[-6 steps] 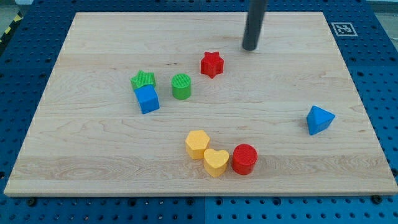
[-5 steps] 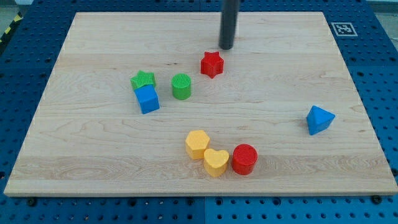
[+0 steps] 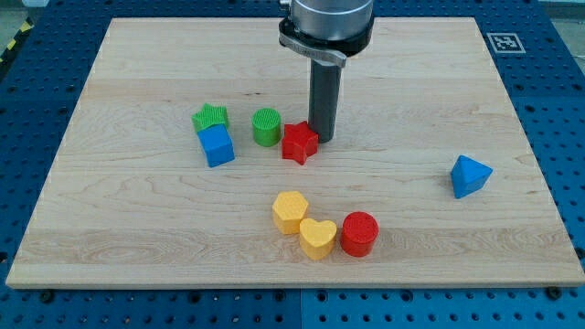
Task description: Slide red star towards yellow hexagon
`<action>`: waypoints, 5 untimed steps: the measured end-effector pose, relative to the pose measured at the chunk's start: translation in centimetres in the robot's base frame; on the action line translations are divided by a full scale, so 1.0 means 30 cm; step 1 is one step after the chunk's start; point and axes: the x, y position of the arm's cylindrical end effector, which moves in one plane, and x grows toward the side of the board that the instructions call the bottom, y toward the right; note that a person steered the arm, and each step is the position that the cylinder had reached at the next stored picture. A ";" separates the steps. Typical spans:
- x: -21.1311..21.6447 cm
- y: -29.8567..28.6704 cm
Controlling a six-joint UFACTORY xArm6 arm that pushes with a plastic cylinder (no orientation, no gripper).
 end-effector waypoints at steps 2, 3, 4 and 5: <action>-0.056 -0.037; -0.035 -0.062; 0.004 -0.067; 0.051 -0.079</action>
